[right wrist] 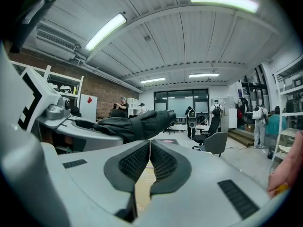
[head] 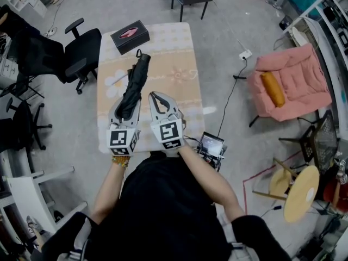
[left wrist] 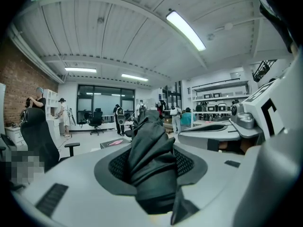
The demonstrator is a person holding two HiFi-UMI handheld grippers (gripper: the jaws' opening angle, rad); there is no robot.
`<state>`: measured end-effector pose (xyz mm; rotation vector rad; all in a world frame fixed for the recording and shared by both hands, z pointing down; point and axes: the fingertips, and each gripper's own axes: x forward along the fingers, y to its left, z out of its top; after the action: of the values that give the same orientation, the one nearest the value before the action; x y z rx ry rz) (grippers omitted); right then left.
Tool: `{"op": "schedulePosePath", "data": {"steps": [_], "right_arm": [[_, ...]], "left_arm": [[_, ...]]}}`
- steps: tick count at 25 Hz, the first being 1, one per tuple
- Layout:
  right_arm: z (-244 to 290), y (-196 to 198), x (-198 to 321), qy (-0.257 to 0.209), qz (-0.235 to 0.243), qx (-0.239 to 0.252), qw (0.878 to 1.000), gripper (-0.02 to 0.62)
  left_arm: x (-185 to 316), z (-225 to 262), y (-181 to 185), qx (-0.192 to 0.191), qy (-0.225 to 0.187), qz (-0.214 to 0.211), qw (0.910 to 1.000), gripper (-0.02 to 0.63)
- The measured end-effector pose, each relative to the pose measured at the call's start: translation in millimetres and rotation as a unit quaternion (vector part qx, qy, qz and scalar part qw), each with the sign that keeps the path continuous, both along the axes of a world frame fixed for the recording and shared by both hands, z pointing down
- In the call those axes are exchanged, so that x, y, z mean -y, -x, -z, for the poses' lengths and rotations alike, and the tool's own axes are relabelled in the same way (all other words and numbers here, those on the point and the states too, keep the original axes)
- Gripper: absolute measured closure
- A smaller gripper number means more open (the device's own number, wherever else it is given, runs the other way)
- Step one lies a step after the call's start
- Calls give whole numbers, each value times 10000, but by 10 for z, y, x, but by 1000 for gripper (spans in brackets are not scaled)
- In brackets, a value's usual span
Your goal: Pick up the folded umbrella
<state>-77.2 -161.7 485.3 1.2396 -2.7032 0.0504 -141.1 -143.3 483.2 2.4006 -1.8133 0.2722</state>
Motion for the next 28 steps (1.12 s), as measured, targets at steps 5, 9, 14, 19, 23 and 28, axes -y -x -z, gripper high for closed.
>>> {"op": "schedulePosePath", "data": {"steps": [5,9,14,19,23,28], "right_arm": [[-56,33,-33,30,155,20,9999,578],[-94,50,-21,55,193,-24,9998,578],[-140,50,1,74,215,-83,9997,578],[-196,49,5,112,237,-128,9996,578],[-229,53,4,177,254,-151,9994,578],[-258,62,-4,199,272,-169,9993,578]], "left_arm": [[-15,-35,3,46,-67,-27,10000,410],[8,-80,45,46,-29,33,10000,410],[25,-141,58,59,9,52,10000,410],[43,-211,51,28,103,26,9999,409],[51,-221,45,32,132,11,9999,410],[62,-237,50,20,155,23,9999,410]]}}
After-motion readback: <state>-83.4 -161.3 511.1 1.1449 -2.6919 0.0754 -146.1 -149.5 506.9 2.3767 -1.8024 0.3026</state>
